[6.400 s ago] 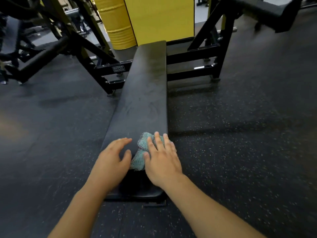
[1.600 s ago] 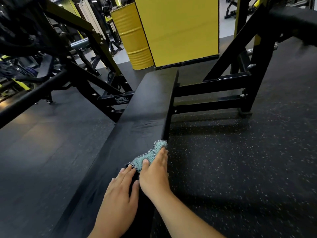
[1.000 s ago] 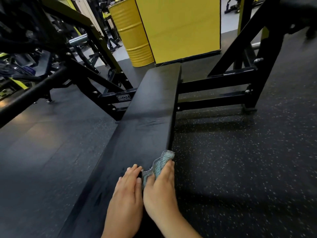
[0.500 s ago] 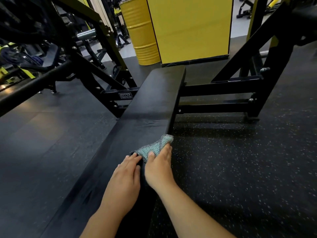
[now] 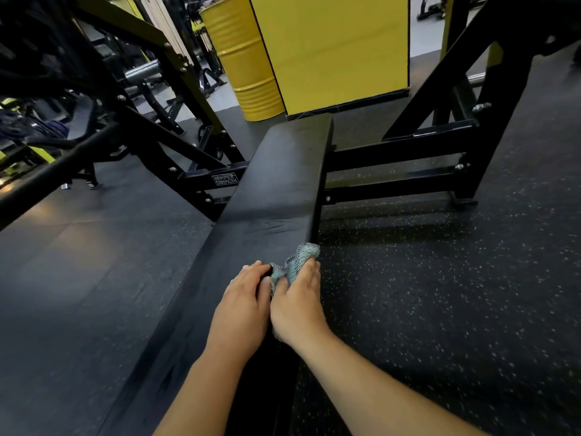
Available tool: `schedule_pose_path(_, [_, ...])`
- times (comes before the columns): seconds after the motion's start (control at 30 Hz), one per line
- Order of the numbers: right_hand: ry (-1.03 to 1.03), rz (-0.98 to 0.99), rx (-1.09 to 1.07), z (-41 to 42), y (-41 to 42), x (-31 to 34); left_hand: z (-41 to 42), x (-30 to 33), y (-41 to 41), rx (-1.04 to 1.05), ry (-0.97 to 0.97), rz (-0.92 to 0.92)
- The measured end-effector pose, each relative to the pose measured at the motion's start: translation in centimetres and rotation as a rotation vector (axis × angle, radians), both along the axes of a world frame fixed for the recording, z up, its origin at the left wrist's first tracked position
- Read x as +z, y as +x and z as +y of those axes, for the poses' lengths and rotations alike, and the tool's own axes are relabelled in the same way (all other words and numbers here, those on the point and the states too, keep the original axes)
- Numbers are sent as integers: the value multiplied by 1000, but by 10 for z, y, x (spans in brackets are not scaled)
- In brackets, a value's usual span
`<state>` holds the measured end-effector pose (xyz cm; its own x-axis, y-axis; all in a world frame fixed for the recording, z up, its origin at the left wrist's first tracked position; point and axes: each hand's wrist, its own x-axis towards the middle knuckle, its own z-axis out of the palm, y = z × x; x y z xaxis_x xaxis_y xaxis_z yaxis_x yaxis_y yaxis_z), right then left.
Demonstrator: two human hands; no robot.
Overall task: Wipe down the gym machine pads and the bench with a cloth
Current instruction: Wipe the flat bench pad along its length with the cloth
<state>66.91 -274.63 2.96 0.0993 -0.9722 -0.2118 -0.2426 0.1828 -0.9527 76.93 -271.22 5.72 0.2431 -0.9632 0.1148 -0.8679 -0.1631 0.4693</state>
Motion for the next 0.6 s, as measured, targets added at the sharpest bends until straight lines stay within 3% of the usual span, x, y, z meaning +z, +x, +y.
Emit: schedule_pose_path(0.6, [9,23,-3,-99,-2,11,-28,0,1,-14,-7,-60])
